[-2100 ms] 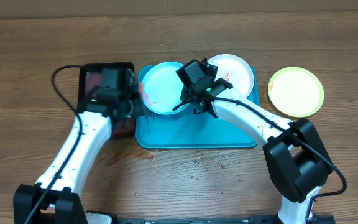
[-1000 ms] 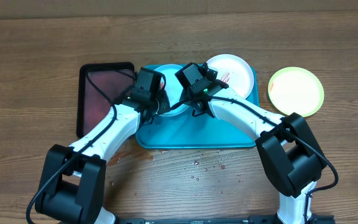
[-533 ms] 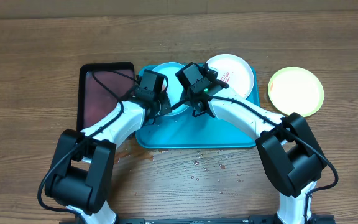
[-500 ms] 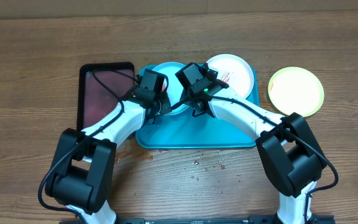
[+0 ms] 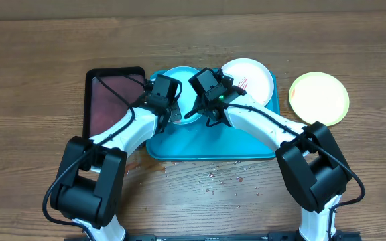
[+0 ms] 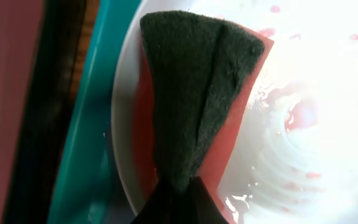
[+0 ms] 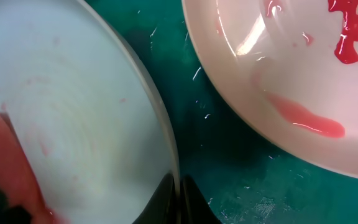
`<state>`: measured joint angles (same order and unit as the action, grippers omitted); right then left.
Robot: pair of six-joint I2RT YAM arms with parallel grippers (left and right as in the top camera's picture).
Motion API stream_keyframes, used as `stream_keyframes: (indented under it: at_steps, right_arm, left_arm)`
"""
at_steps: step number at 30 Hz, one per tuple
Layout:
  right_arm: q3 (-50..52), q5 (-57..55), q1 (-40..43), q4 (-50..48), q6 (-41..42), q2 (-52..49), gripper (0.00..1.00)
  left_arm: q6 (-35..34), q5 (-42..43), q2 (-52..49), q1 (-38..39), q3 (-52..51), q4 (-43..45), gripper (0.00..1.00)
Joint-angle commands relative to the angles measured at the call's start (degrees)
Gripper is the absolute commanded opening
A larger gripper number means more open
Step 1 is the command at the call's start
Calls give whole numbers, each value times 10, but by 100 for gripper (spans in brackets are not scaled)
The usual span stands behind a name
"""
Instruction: Clean dirty plates on tray and stack at the side
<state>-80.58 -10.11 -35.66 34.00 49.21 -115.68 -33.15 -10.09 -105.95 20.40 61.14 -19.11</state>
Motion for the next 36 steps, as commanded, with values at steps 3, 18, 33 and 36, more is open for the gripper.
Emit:
stream_keyframes:
  at_steps: [3, 18, 33, 36]
  right_arm:
    - [-4, -3, 0, 8, -15, 2, 4]
    - [-4, -3, 0, 8, -14, 2, 4]
    - [-4, -3, 0, 8, -14, 2, 4]
    - [-4, -3, 0, 8, -15, 2, 4]
  left_arm:
    - [18, -45, -18, -2, 36, -3, 4]
    - [18, 46, -52, 1, 43, -2, 4]
    - [40, 208, -60, 4, 43, -16, 4]
    - [45, 221, -60, 4, 43, -16, 4]
